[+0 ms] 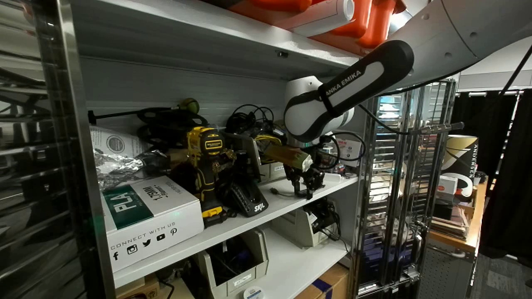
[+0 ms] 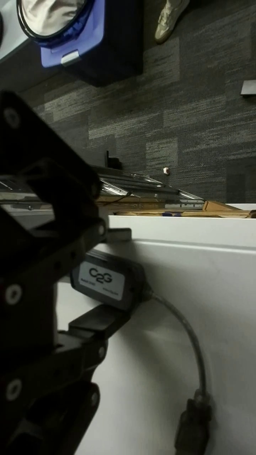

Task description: Pick up the cable charger and put it in the cable box.

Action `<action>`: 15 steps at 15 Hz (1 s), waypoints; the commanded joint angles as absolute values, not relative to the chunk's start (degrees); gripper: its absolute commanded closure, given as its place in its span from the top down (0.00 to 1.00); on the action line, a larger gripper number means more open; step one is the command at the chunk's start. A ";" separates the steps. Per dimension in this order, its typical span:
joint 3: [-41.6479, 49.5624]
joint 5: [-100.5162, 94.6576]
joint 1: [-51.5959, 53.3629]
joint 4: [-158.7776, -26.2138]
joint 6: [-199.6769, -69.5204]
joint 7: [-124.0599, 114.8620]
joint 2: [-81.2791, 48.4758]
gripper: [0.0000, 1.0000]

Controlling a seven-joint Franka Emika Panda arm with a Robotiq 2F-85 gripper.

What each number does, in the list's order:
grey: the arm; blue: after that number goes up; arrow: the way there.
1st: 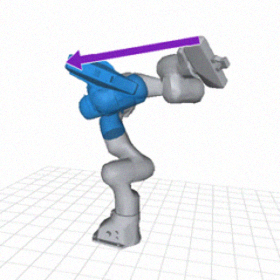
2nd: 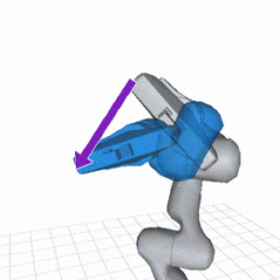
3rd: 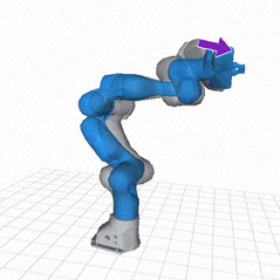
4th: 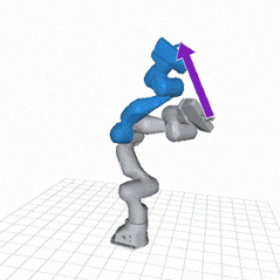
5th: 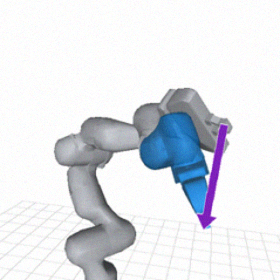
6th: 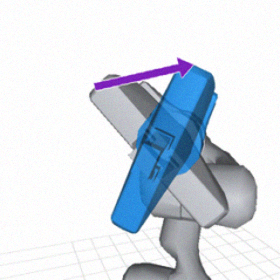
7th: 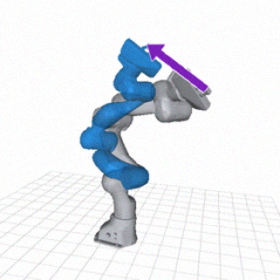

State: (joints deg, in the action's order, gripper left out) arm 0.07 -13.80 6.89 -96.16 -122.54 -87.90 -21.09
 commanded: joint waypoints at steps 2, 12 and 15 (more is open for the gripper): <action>0.65 -12.49 7.70 -93.76 -118.90 -87.22 -21.61 0.12; 0.45 -12.41 7.49 -104.58 -119.06 -86.89 -10.90 0.09; 0.30 -15.38 7.37 -110.76 -122.66 -88.40 -4.80 0.09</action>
State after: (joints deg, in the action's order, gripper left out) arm 0.07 -12.99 6.98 -102.96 -119.02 -87.53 -12.76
